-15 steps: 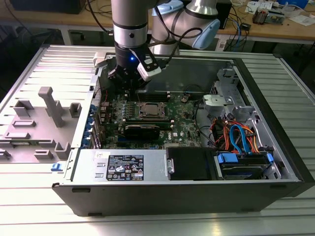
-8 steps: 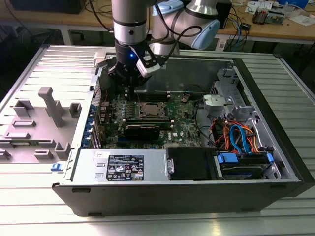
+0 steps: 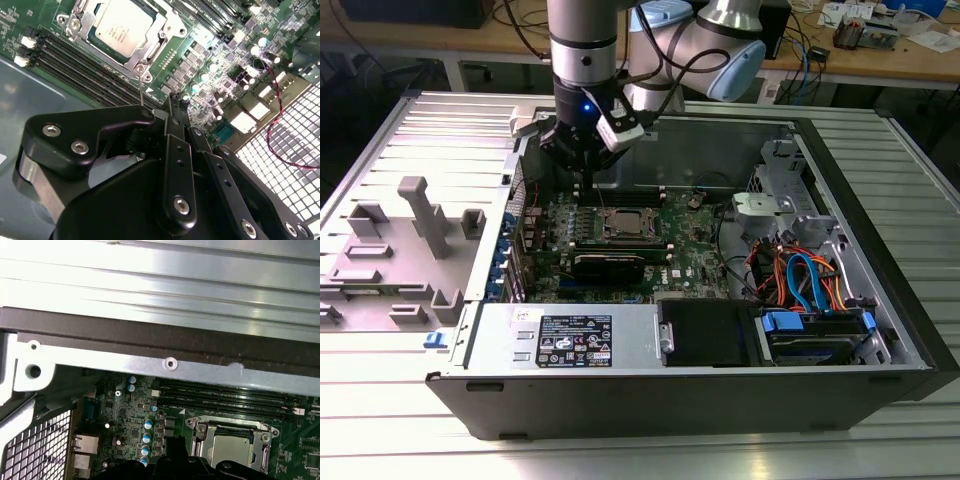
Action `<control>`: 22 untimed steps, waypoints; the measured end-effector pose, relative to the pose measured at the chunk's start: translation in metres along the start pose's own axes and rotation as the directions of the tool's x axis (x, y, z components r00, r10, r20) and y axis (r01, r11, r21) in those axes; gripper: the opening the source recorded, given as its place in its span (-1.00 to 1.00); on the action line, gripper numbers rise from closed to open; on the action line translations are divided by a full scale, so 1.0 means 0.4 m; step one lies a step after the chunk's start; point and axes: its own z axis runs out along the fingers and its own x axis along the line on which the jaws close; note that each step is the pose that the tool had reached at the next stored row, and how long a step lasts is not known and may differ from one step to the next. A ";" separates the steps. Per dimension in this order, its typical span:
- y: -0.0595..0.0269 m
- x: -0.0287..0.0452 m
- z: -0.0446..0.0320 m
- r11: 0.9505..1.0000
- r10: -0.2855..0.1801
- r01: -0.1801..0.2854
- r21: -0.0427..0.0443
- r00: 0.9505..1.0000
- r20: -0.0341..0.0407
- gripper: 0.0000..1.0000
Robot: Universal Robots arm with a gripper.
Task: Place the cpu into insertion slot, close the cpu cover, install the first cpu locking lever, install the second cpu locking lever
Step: 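Install the first cpu locking lever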
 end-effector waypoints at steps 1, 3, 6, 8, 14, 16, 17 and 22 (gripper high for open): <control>0.000 0.000 0.000 1.000 0.000 0.000 0.000 1.000 0.000 -0.79; 0.003 0.000 0.000 1.000 0.000 0.000 0.001 1.000 0.000 -0.79; 0.009 -0.005 0.000 1.000 0.000 0.000 0.001 1.000 0.000 -0.79; 0.010 -0.010 0.000 1.000 0.000 0.000 0.001 1.000 0.000 -0.79; 0.008 -0.021 0.000 1.000 0.000 0.000 0.001 1.000 0.000 -0.79; 0.008 -0.026 0.000 1.000 0.000 0.000 0.002 1.000 0.000 -0.79; 0.008 -0.028 0.000 1.000 0.000 0.000 0.002 1.000 0.000 -0.79; 0.005 -0.045 0.000 1.000 0.001 -0.001 0.003 1.000 0.000 -0.79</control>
